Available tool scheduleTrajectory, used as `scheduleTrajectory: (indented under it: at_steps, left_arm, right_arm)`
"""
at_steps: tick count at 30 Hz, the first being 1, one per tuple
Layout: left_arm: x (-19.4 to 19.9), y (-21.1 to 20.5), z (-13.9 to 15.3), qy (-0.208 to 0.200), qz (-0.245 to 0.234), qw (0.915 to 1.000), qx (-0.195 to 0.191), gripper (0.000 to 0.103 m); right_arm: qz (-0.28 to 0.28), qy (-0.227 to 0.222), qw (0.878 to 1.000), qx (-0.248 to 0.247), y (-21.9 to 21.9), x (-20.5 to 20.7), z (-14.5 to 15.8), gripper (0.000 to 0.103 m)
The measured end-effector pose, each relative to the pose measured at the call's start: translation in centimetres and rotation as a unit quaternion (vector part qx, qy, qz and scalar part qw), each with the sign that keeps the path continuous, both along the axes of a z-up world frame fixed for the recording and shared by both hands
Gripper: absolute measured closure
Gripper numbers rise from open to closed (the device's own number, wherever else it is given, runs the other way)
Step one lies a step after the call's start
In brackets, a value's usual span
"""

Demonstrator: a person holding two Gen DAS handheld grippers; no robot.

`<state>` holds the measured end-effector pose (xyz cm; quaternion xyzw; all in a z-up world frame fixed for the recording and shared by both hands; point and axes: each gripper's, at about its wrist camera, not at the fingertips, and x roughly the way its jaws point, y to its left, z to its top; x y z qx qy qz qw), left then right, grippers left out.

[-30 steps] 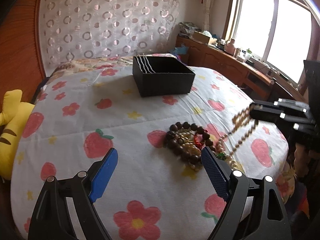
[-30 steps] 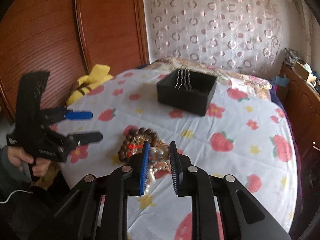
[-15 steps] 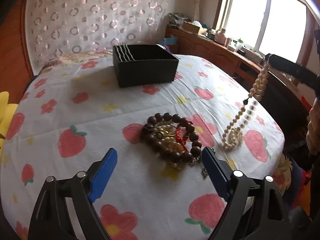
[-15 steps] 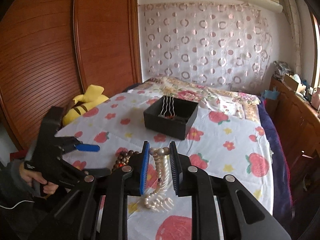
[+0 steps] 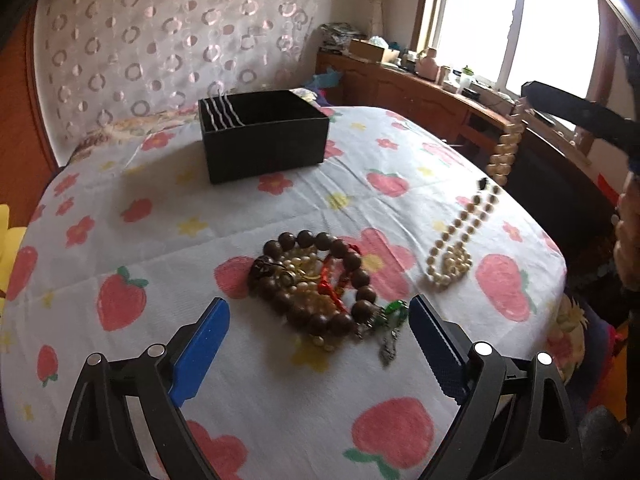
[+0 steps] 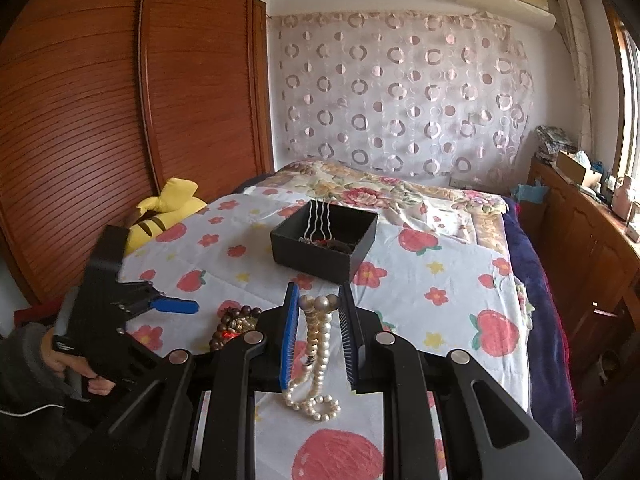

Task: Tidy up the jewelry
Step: 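Grasp and lift the brown bead bracelet with the left tool while the right tool holds the pearls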

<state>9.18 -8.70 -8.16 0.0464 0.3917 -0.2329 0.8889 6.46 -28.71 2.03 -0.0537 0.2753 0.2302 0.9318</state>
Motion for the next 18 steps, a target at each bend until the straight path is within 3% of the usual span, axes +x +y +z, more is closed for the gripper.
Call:
scheduleTrajectory:
  at_steps: [7,9,12,13,14,17,18]
  left_arm:
    - [1.5,-0.8,-1.1,0.027,0.007,0.9995,0.018,0.016]
    - [2.0,-1.1,-1.7,0.034,0.01,0.9991,0.024,0.021]
    - [1.8,-1.3,-1.7,0.031,0.001,0.9993,0.023,0.044]
    - [1.8,-1.3,-1.5,0.034,-0.001,0.9992,0.021,0.061]
    - [1.7,-1.2,-1.4,0.03,0.001,0.9993,0.024,0.071]
    - [1.6,-0.6,-0.6,0.019,0.001,0.9997,0.014,0.09]
    - [1.6,-0.3,-0.2,0.017,-0.001,0.9998,0.008,0.091]
  right_arm:
    - [-0.003,0.01,1.0,0.004,-0.1,0.4,-0.8,0.081]
    - [-0.004,0.011,1.0,0.004,0.0,0.4,-0.9,0.081]
    - [-0.004,0.013,1.0,0.005,-0.1,0.4,-1.1,0.081]
    - [-0.004,0.014,1.0,0.005,-0.1,0.5,-1.2,0.081]
    - [-0.004,0.015,1.0,0.005,-0.1,0.5,-1.3,0.081]
    - [-0.005,0.018,1.0,0.006,-0.1,0.7,-1.6,0.081]
    - [-0.004,0.019,1.0,0.006,-0.1,0.7,-1.7,0.081]
